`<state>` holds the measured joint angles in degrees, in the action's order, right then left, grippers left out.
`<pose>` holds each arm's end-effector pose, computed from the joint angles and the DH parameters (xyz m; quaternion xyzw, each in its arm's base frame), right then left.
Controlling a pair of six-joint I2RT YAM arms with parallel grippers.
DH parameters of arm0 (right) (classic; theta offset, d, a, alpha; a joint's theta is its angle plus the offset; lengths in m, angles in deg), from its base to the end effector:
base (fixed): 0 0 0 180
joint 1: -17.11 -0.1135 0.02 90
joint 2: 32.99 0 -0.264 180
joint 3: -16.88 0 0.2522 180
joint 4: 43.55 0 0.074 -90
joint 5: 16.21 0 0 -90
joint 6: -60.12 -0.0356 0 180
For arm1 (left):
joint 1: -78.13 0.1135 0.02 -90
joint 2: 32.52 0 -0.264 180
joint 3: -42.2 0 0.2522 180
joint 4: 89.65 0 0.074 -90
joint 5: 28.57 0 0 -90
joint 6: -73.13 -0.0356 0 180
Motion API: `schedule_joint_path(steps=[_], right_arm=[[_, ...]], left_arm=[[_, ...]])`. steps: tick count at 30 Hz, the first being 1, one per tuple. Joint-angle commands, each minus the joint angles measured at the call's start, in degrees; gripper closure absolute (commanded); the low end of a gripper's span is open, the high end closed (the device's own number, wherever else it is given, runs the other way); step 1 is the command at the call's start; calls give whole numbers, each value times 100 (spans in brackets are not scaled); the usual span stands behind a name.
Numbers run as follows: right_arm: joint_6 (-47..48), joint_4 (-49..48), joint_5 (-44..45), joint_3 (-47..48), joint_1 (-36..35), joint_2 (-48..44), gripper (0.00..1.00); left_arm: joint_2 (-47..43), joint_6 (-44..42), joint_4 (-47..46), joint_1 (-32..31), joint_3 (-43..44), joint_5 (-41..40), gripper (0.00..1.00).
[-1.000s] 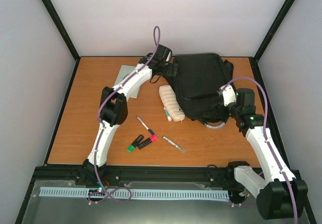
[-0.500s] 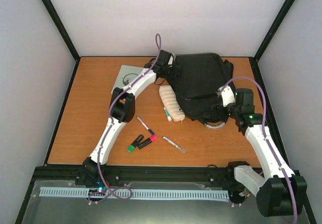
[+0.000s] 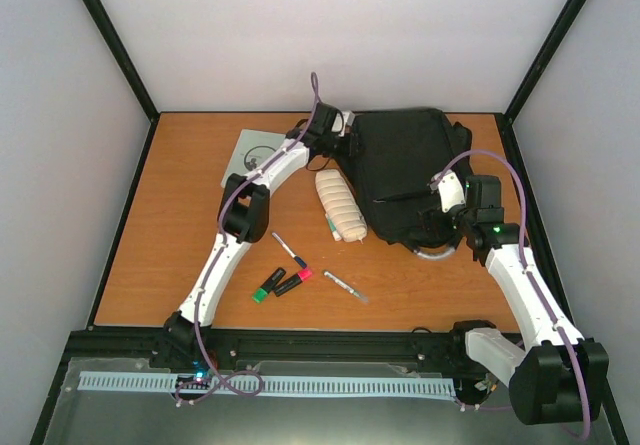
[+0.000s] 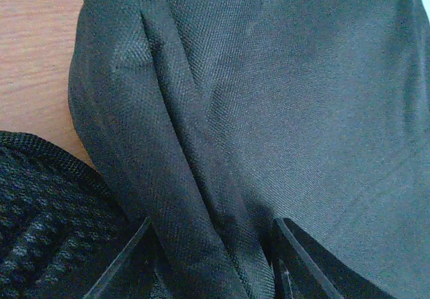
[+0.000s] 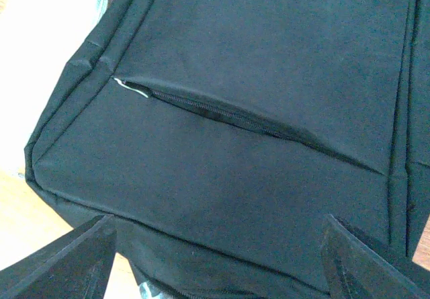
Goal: Pack the student bag
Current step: Move the student bag to the center of the board.
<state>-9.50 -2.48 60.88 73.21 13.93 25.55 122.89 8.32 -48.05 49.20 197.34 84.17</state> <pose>0.2126 0.0198 0.2544 -0.2299 0.8839 0.0431 0.4050 0.5113 -0.2983 0.1509 0.1096 0.8921 -0.3422 0.2741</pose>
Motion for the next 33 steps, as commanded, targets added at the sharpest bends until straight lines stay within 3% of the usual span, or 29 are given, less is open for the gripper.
schedule_joint_path(steps=[1,13,22,29,33], right_arm=[[40,9,-101,43,45,51,16],[55,63,-142,76,46,112,17],[5,55,64,99,45,87,17],[-14,94,-23,129,45,44,16],[0,107,-66,130,46,28,15]], left_arm=[[-39,-398,115,-193,-66,687,53],[-228,-508,302,-586,-419,892,55],[-776,143,623,-465,-228,407,19],[-1527,-24,1325,-180,-298,-81,6],[-2099,-290,1625,158,-842,-679,2]])
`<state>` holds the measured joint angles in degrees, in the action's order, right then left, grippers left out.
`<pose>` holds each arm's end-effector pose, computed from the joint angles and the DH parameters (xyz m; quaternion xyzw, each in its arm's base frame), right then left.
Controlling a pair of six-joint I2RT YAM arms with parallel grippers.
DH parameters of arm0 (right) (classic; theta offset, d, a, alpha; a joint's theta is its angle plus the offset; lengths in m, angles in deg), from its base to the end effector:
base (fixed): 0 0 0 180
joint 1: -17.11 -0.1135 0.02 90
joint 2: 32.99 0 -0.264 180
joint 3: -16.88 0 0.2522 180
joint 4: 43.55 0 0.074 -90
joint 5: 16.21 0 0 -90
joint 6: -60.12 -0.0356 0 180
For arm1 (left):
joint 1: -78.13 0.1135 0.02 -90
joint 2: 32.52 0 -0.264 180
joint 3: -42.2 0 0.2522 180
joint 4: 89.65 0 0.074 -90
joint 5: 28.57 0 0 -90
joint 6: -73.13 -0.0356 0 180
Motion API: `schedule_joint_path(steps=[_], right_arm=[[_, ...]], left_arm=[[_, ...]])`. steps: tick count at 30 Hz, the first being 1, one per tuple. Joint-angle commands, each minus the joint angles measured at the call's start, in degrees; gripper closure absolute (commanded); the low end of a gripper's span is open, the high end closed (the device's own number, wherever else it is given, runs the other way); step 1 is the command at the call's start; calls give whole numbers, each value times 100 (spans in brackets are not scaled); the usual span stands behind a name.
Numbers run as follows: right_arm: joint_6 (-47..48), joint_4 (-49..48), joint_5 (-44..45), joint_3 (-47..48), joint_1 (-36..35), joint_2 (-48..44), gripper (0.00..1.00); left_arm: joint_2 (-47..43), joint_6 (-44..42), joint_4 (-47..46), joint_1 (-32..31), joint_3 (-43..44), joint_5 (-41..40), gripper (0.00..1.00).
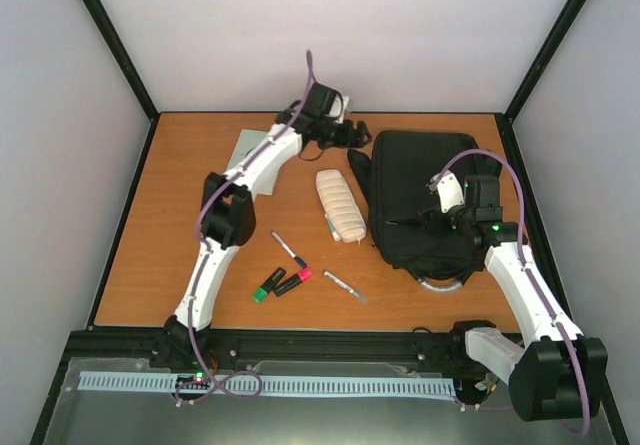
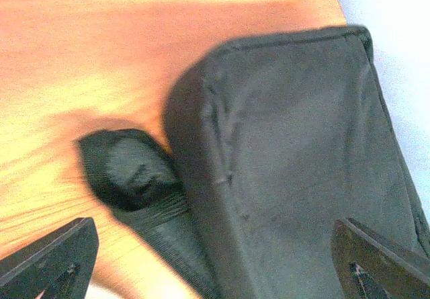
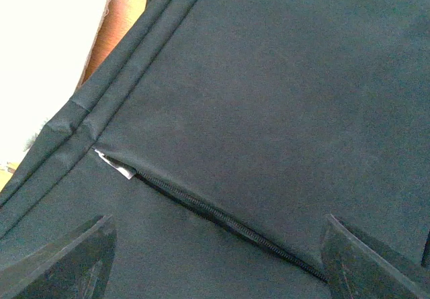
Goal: Pack the student bag
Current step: Move the student bag to the center of the board, then move the book to the center of the board.
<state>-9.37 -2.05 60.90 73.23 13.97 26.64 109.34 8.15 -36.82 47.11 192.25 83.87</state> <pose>0.2147 0.0197 0.2503 -0.2302 0.8890 0.0447 0.3933 0.4672 -0.2968 0.2374 0.1223 0.8999 -0.3362 0.2495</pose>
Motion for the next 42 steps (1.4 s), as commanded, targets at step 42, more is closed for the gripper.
schedule_joint_path(steps=[42], right_arm=[[123,240,-369,138,41,322,12]], left_arm=[[984,307,139,2780,494,-2651,5]])
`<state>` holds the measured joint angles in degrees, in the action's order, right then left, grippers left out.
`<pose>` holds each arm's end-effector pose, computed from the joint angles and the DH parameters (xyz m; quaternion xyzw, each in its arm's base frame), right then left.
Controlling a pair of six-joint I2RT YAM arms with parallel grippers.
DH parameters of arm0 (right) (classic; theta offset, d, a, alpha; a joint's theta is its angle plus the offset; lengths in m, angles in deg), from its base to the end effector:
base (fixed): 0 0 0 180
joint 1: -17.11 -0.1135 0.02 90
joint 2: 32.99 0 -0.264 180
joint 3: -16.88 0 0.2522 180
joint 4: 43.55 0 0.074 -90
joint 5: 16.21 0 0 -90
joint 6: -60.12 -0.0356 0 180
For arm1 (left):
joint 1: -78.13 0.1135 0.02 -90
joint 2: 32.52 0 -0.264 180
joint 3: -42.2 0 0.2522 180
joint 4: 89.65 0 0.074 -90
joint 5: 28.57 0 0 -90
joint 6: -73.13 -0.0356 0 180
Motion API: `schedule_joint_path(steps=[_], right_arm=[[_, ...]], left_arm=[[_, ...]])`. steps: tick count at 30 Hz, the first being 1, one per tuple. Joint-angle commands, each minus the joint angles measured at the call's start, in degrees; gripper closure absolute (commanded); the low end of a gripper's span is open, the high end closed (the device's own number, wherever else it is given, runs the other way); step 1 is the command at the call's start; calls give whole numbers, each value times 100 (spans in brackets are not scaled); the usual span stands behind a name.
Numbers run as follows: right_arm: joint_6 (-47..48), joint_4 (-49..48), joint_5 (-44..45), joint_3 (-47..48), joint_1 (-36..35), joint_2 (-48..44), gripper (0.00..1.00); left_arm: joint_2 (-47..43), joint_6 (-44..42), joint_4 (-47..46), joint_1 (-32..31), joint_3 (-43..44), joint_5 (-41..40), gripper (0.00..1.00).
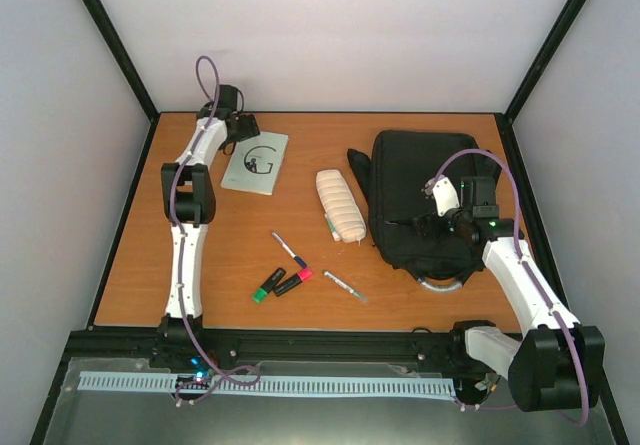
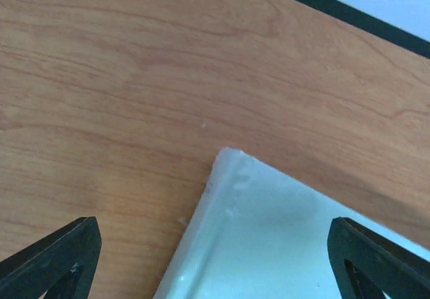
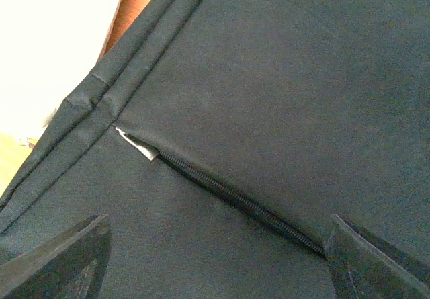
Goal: Pack the student bag
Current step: Move the book to the center of the board.
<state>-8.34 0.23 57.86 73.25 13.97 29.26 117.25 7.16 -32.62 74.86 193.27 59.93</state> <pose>0.2171 0.0217 0.2388 -0.2453 0.8979 0.0738 0.3579 0.5611 -0.0311 0.1616 -0.1760 0.9392 -0.0574 0.2892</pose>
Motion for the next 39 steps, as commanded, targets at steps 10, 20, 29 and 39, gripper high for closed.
schedule_joint_path(steps=[10,20,29,39], right_arm=[[55,32,-75,141,40,167,11],[102,102,-215,176,37,307,11],[122,172,-394,212,41,381,11],[118,247,-583,256,24,417,10]], left_arm=[[555,-554,-188,-486,730,-1064,9],[396,-496,275,-845,-138,-217,13],[-618,26,141,-851,-1860,20,14],[-2057,661,-3,-849,-3875,199,15]])
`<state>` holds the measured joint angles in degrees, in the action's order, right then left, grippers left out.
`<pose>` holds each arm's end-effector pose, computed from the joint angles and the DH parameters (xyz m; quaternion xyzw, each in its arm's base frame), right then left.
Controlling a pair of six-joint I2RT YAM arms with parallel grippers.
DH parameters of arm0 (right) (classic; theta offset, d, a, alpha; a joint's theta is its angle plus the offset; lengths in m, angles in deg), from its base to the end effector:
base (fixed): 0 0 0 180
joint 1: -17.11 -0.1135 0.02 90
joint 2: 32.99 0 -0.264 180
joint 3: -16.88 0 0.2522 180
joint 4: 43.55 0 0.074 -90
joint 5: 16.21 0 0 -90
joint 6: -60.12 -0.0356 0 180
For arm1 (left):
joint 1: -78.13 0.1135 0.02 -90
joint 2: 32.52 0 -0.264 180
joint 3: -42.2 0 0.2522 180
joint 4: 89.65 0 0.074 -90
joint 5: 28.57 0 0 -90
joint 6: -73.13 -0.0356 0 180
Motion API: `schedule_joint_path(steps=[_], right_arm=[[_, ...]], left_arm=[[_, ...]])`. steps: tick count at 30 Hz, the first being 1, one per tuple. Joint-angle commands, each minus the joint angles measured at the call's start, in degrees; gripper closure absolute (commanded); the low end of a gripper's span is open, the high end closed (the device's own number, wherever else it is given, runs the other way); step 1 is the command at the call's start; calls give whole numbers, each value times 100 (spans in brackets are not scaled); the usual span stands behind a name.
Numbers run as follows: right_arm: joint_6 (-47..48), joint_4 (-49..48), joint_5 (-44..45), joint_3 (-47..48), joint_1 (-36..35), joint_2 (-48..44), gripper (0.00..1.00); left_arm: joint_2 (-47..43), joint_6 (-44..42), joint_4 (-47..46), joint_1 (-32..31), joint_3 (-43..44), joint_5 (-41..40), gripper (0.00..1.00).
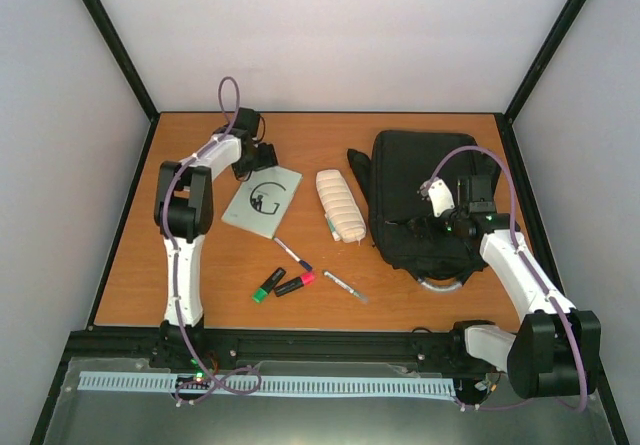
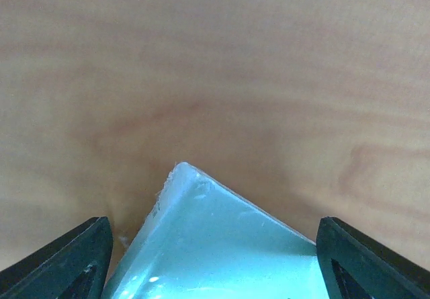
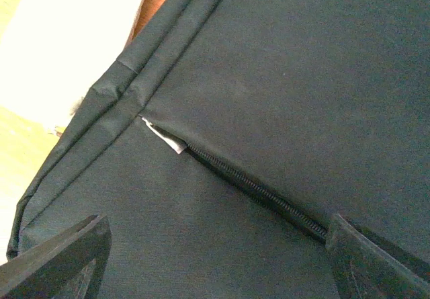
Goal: Pack the student bag
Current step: Move the book to the center of the board.
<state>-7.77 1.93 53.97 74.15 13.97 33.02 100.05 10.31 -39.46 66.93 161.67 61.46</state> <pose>0.2238 0.0244 0.2292 -0.2565 0.9032 0.1117 0.3255 0.4841 -0.0959 0.1529 -0.1352 0.9635 -0.0762 0.2181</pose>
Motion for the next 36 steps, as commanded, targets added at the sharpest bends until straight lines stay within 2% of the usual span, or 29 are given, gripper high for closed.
schedule_joint_path(steps=[1,5,9,15,19,22,26,31,36], right_arm=[[65,93,-229,175,24,47,10],[57,210,-365,244,24,69,8],[26,336,-578,340,24,88,8],[-259,752,-1436,968,-181,397,22],[-552,1046,-1860,1748,-779,942,31],[-639,1143,-1831,2280,-1420,1418,31],[-825,1197,-2287,2928,-2068,2085,31],[-1094,1362,-2310,3876,-2847,3275,30],[-1401,1284,-2084,4533,-3500,4402,37]], left_arm=[[-443,363,699,-57,-861,20,15],[-1031,409,530,-50,-1607,286,18],[-1501,370,432,-9,-2161,125,16],[-2162,522,326,160,-2872,-163,10],[-2695,606,234,186,-3410,-169,9],[-3138,664,151,189,-3827,-198,9],[-3605,757,-112,189,-4531,-33,8],[-4149,723,-273,187,-5218,-97,8],[-4571,782,-329,189,-5728,201,8]])
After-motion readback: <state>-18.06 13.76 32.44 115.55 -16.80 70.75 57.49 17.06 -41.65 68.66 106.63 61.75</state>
